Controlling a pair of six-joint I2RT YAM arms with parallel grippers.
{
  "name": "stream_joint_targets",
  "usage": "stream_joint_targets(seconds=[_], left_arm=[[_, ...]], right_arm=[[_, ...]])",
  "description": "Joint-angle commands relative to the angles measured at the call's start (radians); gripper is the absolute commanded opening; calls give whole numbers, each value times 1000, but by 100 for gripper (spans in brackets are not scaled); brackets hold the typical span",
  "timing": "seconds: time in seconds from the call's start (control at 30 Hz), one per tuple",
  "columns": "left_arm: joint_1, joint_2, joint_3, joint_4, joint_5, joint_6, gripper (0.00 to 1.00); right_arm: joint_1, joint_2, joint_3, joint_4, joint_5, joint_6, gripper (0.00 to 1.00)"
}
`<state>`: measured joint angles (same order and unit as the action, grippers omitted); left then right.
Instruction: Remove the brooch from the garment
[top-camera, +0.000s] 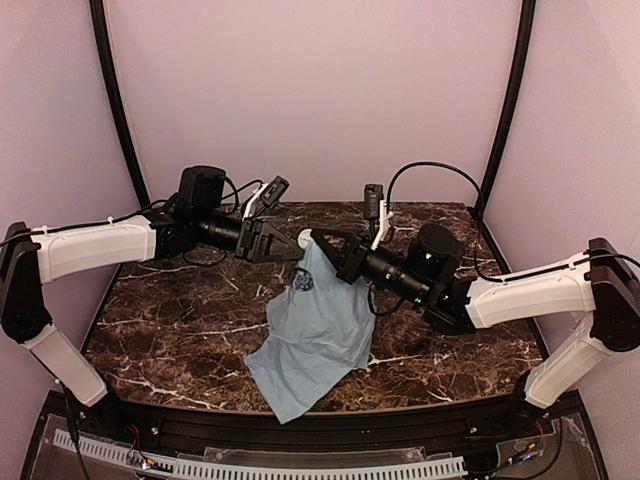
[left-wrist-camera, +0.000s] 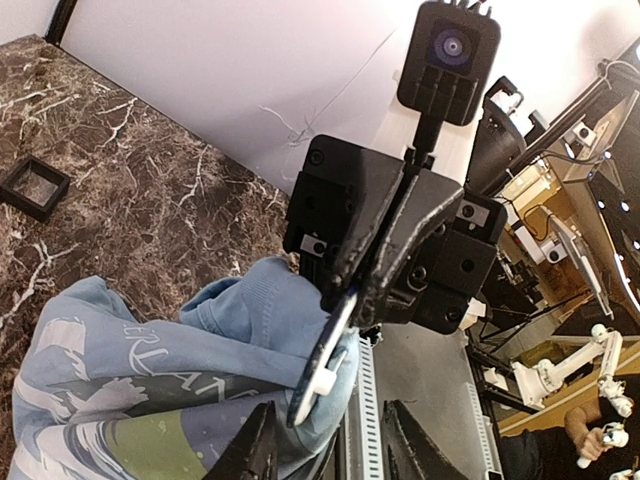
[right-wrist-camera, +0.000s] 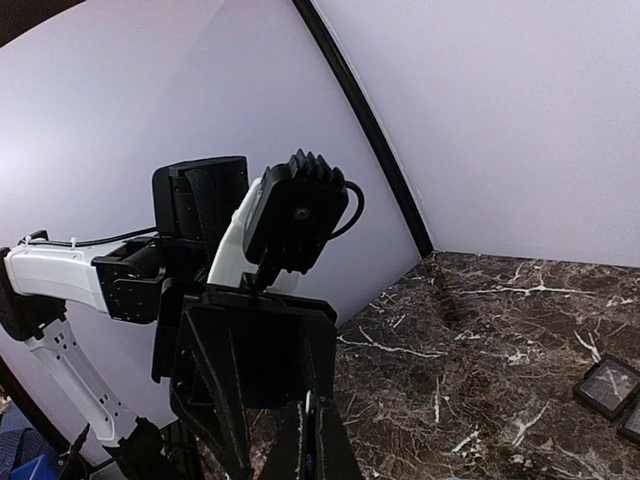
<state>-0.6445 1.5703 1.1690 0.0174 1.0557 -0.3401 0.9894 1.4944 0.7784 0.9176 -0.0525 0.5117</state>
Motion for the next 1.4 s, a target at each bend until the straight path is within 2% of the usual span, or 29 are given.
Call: stream_joint_targets(seconds=[0.0,0.13,0.2,0.27,0.4,0.47,0.57,0.63,0.83,1.0,1.13,1.37], left_arm=[[-4,-12,-18,32,18,-4,32],[-4,-13,-21,40,22,-9,16],[-4,-14,-23,43,22,-9,5],[-4,-16,-24,45,22,-8,1],[-5,-16,-25,43,22,-5,1],[-4,-17,-22,30,19,6,1],[-5,-13,-8,-22,6,41,1],[-7,-5,12,-94,-16,88,1],[-41,16,88,-332,-104,272,1],[-71,34,119,-428,-118,357,1],[-104,54,142,-483,-122,400,1],[-122,78,149,-500,-97,409,1]], right_arm=[[-1,7,39,81,-19,17,0],[-2,9,41,76,-17,15,0],[-1,10,40,73,-18,16,0],[-2,7,38,63,-17,16,0],[-2,-18,28,10,-4,6,0],[-2,-40,21,-40,0,-6,9],[-7,-76,31,-147,-21,-26,36],[-21,-99,44,-240,-51,-30,50],[-84,-169,76,-498,-196,-65,68],[-162,-172,150,-723,-404,-106,68],[-177,-157,206,-877,-504,-165,61],[-179,-130,215,-905,-626,-159,51]])
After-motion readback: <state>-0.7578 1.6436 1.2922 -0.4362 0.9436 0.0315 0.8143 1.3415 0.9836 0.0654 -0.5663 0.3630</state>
